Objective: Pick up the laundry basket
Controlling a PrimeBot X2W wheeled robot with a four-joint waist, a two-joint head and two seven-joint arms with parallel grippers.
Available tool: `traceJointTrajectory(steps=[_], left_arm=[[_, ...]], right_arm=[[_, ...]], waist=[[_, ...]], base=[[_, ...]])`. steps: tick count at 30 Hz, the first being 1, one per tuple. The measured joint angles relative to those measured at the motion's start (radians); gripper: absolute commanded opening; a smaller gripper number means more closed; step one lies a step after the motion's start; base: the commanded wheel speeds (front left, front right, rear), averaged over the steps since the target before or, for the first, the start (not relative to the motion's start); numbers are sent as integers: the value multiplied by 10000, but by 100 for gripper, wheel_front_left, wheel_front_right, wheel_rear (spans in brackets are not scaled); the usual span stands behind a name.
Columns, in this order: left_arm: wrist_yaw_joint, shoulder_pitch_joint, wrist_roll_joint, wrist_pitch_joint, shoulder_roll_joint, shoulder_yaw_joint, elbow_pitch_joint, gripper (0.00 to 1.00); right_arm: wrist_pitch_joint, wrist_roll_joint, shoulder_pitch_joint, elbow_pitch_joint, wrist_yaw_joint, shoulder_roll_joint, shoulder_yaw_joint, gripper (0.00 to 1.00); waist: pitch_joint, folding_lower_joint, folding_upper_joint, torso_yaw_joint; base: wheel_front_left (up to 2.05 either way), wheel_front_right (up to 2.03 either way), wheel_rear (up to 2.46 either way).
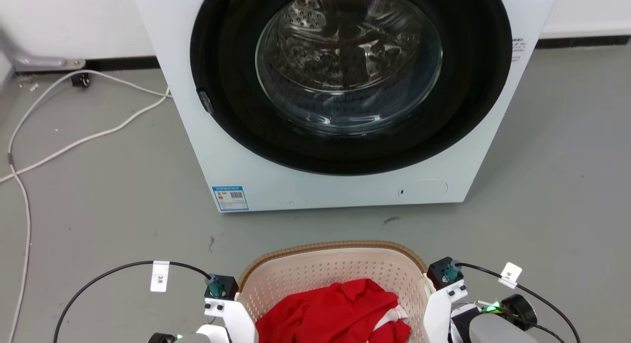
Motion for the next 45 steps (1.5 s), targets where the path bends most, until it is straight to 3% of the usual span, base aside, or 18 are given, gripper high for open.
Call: traceJointTrajectory(steps=[20,45], left_arm=[[-2,3,-709,-284,-148,-861,454,0],[-10,35,-1427,-458,-142,-1547,646,0]], right_arm=[[40,802,151,320,0,2,867,0],[-59,1499,252,443,0,8,1457,0]], waist=[[-954,1,0,-261],[-1175,2,0,-339]], base=[[0,0,0],[0,0,0]])
